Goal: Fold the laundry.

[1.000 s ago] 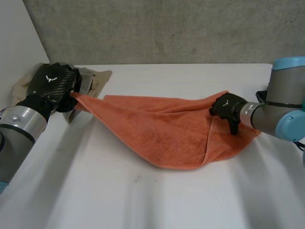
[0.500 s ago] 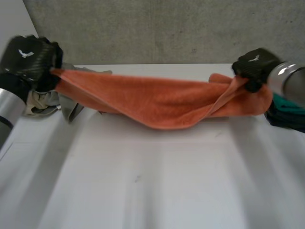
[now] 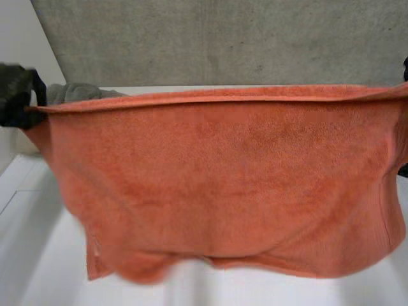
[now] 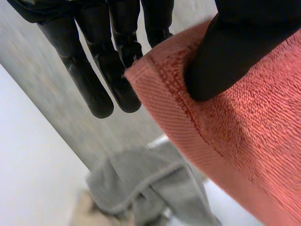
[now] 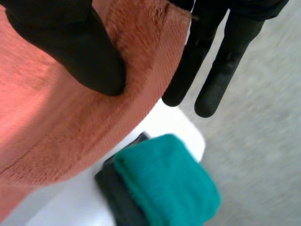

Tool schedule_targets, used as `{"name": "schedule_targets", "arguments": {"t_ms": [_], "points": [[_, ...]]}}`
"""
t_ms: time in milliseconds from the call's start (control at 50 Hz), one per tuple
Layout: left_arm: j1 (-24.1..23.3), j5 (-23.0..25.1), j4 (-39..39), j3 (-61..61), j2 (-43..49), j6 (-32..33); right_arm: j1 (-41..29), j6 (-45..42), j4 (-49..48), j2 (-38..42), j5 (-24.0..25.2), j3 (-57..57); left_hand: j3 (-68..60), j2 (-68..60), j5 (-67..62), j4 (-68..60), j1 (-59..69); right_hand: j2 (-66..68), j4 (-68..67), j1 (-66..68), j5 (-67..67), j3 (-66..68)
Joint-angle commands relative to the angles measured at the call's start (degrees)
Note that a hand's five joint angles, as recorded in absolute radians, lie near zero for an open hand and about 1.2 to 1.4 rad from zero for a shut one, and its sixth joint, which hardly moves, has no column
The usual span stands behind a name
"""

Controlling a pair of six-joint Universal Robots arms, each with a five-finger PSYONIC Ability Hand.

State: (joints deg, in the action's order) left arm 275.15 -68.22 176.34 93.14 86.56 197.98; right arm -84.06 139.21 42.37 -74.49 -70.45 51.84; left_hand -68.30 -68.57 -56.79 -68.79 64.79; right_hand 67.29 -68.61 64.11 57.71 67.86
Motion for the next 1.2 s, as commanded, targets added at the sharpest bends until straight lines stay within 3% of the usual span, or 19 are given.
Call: {"name": "schedule_targets", "arguments": {"t_ms": [20,80,160,300,380,540,680,820,880,940,1000,1100,1200], "points": [[-2.9,-0.2,-1.2,-5.6,15.0,7.4,-0.9,3.2,-2.9,14.2,-0.2,-2.7,-11.7,-11.4,-13.2,-11.2,15.2,12.7,-11.4,15.9,12.3,12.1],[-7.8,-0.4,0.7,-14.0,20.7,8.8,-5.4,8.9,-9.6,17.8,-0.6,-7.8,-11.7,-11.4,-13.2,-11.2,15.2,12.7,-11.4,15.9,12.3,12.1],[-11.5,-5.5,7.4,-29.9,26.1,6.7,-8.6,17.3,-20.3,19.8,-3.2,-16.5,-11.7,-11.4,-13.2,-11.2,15.2,12.7,-11.4,15.9,12.3,12.1],[-11.0,-12.6,23.8,-41.6,26.9,-0.5,-8.8,27.9,-39.8,18.6,-14.0,-25.6,-11.7,-11.4,-13.2,-11.2,15.2,12.7,-11.4,15.9,12.3,12.1],[-10.5,-13.1,29.1,-41.9,26.9,-5.3,-9.1,28.1,-41.5,17.0,-13.4,-24.3,-11.7,-11.4,-13.2,-11.2,15.2,12.7,-11.4,15.9,12.3,12.1],[-10.5,-12.2,24.5,-32.7,27.4,-6.4,-9.2,28.0,-38.1,17.3,-7.4,-14.5,-11.7,-11.4,-13.2,-11.2,15.2,12.7,-11.4,15.9,12.3,12.1],[-10.6,-9.2,24.7,-20.2,27.7,-6.0,-9.2,25.6,-35.4,17.9,-5.5,-4.3,-11.7,-11.4,-13.2,-11.2,15.2,12.7,-11.4,15.9,12.3,12.1],[-10.9,-5.3,23.8,-6.4,26.8,-3.7,-8.8,14.9,-32.4,18.8,-5.3,8.9,-11.7,-11.4,-13.2,-11.2,15.2,12.7,-11.4,15.9,12.3,12.1],[-11.3,-5.5,21.6,1.5,24.3,1.3,-8.7,10.1,-30.1,18.3,-5.1,14.8,-11.7,-11.4,-13.2,-11.2,15.2,12.7,-11.4,15.9,12.3,12.1],[-10.4,-5.6,16.8,9.8,16.0,8.0,-8.2,5.7,-26.7,16.7,-5.4,20.0,-11.7,-11.4,-13.2,-11.2,15.2,12.7,-11.4,15.9,12.3,12.1],[-9.2,-5.7,11.5,15.4,10.6,12.9,-5.4,-0.4,-20.4,9.9,-5.7,26.0,-11.7,-11.4,-13.2,-11.2,15.2,12.7,-11.4,15.9,12.3,12.1],[-5.1,-5.1,-5.6,24.1,-1.0,22.1,1.0,-14.8,-10.7,1.0,-5.4,35.9,-11.7,-11.4,-13.2,-11.2,15.2,12.7,-11.4,15.9,12.3,12.1],[-2.0,-2.3,-13.9,26.3,-4.3,28.2,3.4,-23.8,-8.4,-2.8,-5.1,41.0,-11.7,-11.4,-13.2,-11.2,15.2,12.7,-11.4,15.9,12.3,12.1]]}}
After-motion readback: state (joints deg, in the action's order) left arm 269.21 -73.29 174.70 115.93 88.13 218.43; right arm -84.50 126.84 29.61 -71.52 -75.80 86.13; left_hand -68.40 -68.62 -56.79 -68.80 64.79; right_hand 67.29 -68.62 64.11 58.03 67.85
